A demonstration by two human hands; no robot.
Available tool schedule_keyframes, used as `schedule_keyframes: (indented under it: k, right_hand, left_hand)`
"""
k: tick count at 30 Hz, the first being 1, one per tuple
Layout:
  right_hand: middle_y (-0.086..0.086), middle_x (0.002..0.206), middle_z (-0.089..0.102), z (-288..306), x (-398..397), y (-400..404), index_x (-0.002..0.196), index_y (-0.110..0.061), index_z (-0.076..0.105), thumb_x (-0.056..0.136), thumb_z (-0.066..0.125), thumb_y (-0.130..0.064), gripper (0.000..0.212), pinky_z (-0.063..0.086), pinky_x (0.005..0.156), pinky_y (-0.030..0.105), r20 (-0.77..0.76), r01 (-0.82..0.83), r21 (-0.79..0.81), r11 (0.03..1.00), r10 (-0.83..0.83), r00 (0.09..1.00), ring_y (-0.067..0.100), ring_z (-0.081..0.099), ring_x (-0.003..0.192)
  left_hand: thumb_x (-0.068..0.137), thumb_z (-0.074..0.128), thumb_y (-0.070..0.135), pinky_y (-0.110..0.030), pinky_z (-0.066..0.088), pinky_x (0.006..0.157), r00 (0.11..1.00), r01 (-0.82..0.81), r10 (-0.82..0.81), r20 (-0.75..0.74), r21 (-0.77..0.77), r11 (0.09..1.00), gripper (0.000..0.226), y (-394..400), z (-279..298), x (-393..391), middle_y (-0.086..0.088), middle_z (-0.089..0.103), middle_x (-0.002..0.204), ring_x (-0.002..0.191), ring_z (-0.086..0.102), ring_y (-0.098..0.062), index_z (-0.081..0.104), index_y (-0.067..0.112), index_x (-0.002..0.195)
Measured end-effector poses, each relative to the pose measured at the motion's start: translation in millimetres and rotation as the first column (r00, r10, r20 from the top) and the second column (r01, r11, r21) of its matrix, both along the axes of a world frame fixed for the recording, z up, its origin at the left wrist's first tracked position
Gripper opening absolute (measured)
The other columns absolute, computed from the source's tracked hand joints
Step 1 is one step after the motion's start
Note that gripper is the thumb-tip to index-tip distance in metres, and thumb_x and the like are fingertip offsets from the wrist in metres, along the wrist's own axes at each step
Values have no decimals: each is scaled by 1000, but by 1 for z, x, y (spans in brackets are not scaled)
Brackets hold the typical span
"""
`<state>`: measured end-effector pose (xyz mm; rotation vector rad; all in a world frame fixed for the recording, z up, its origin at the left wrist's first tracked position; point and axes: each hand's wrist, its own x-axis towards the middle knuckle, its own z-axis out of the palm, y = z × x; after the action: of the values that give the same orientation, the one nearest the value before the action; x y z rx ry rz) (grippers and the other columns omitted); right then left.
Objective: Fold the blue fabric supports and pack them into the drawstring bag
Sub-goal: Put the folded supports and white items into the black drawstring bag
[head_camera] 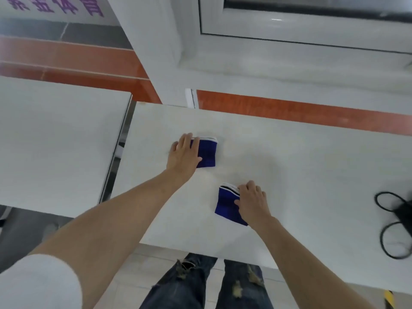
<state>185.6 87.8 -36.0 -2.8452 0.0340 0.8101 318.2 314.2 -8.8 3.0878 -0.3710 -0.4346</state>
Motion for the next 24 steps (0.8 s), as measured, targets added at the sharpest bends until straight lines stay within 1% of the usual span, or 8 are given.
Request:
schedule_keyframes:
  k: [3,8,10,11,13,17,21,24]
  right_hand:
    - [3,124,52,0,0,1,127,-17,50,101,58,-33,32,43,94,34,11,25,17,1000,-25,1000,24,52,111]
    - [-2,119,61,4,-2,1,123,-20,49,100,59,-31,27,41,94,35,44,44,48,998,-47,998,22,53,112]
    - [-4,122,60,8,-2,0,127,-21,50,100,59,-31,30,39,95,34,65,49,56,997,-53,996,22,54,113]
    - [-4,124,59,10,-3,-1,130,-21,49,100,58,-30,33,38,96,35,74,57,67,996,-62,995,22,54,115]
    - [-3,126,58,16,-5,-2,134,-21,48,102,56,-28,34,39,96,35,95,87,97,992,-96,991,22,56,115]
    - [1,124,57,28,-9,-6,132,-17,50,103,54,-23,31,40,93,36,134,150,156,976,-171,976,25,58,111]
    - [4,121,58,38,-13,-7,128,-14,53,103,54,-20,25,41,91,37,137,187,251,950,-226,964,28,59,105]
    - [3,121,59,45,-19,-8,126,-15,55,105,53,-21,22,44,94,40,116,230,306,924,-276,954,28,59,104]
  left_hand:
    - [96,62,43,-46,26,121,996,62,-60,-69,29,998,80,-2,-12,14,-13,22,162,152,19,-31,21,10,156]
    - [90,67,51,-47,23,121,985,90,-80,-153,62,994,91,-5,-18,19,-12,36,151,142,35,-29,19,12,157]
    - [87,69,56,-46,33,113,979,84,-69,-191,70,994,93,-6,-18,12,-11,38,146,134,43,-29,21,14,155]
    - [86,70,57,-45,39,105,979,68,-54,-197,68,995,92,-6,-18,6,-10,39,143,129,45,-29,24,15,153]
    - [83,71,59,-43,42,92,981,42,-28,-193,69,997,87,-5,-19,-7,-8,41,136,121,46,-29,31,16,146]
    - [81,70,65,-37,38,82,980,20,-1,-197,96,995,78,-3,-21,-30,-7,45,127,112,46,-27,39,16,132]
    - [82,66,70,-36,36,82,984,-33,57,-169,137,990,74,-2,-20,-45,-5,53,118,107,46,-25,42,16,127]
    - [84,66,67,-41,40,90,987,-51,73,-144,146,988,69,-4,-16,-54,-2,54,114,105,49,-24,43,16,125]
